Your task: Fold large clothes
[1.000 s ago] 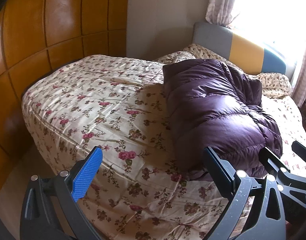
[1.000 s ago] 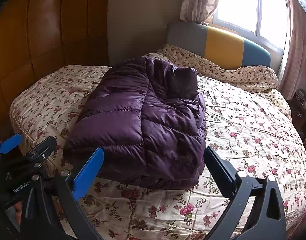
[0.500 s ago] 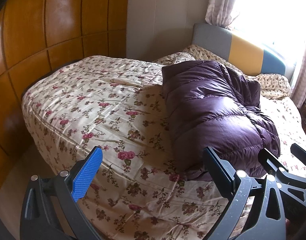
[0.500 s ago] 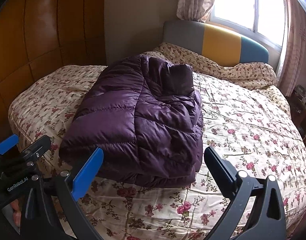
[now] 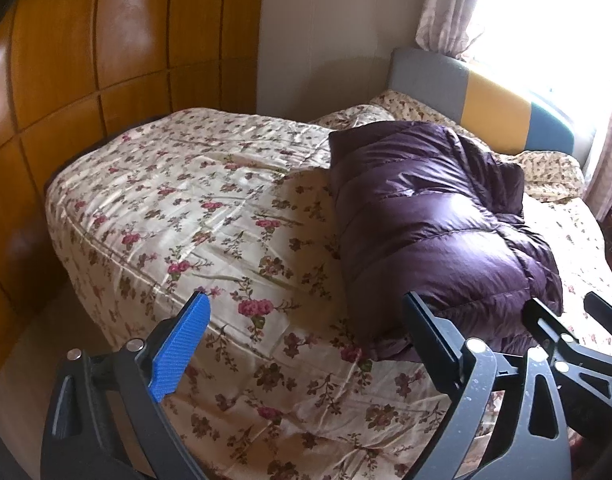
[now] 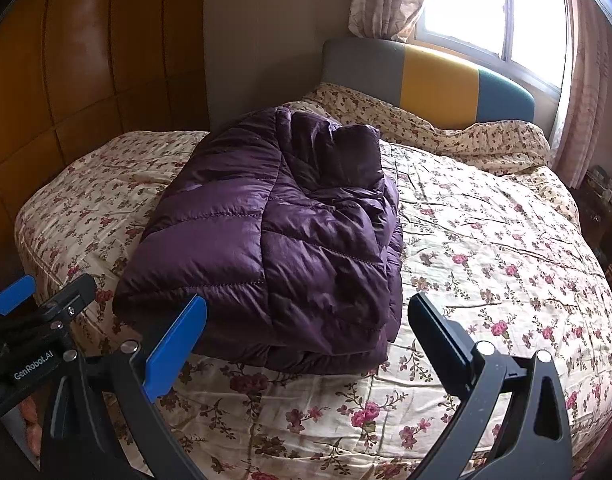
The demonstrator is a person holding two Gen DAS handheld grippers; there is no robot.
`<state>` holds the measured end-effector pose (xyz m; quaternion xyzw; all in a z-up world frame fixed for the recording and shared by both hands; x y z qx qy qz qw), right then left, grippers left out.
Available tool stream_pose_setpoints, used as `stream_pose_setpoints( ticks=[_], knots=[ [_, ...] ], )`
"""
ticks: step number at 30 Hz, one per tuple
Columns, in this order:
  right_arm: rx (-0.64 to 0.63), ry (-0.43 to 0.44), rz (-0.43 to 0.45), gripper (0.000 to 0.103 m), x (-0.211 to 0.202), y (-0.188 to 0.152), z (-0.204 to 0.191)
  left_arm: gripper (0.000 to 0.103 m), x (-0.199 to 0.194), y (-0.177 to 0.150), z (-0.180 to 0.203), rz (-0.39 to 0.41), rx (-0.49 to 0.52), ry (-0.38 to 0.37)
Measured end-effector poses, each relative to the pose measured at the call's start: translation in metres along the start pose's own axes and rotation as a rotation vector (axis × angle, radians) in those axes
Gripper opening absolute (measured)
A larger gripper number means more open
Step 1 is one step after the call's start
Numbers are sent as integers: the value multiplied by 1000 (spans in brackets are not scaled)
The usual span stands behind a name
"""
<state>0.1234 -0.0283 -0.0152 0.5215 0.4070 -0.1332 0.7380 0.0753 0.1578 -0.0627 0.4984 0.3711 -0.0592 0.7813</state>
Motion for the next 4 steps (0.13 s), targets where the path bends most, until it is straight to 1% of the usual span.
stream_pose_setpoints(
  ticks=[4],
  knots=[
    [7,2,1,101,0,0,1,97,1,-3,-1,-9,-7,7]
  ],
)
Point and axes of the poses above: each gripper's, at about its wrist camera, not at the fingertips, and x roughly the way its jaws point, z to its right, y to its top, the point moved 9 cm from there along x, roughly the way its jaws point, and after that the axes turned 12 degrees about -x, right-handed, at the moved point
